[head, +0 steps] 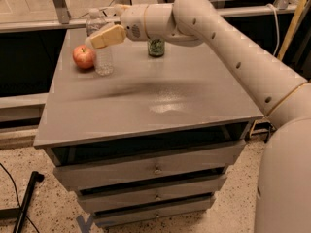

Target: Move water bottle near apple

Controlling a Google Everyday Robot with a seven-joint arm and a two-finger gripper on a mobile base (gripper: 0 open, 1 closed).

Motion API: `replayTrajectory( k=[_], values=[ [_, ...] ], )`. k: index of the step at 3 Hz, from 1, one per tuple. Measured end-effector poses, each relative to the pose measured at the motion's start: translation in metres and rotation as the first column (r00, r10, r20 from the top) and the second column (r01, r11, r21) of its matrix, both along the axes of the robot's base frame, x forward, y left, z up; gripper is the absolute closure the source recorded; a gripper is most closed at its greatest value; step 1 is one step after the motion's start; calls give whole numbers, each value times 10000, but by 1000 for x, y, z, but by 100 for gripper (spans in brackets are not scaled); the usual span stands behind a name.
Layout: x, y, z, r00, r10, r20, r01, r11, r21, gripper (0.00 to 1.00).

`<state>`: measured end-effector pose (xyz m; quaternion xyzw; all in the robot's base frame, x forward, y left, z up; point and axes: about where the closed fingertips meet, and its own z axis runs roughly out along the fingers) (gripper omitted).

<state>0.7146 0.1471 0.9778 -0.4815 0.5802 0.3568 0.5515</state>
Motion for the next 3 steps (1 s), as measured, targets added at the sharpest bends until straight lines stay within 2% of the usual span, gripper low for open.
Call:
replayTrajectory(
  k=[1, 2, 3],
  values=[
    [-12, -25, 44, 9974, -306, 655, 273, 9983, 506, 0],
    [-31, -61, 107, 9828, -844, 1642, 684, 9926, 1007, 0],
    [-31, -61, 107, 9828, -843, 1642, 683, 9926, 1007, 0]
  ],
)
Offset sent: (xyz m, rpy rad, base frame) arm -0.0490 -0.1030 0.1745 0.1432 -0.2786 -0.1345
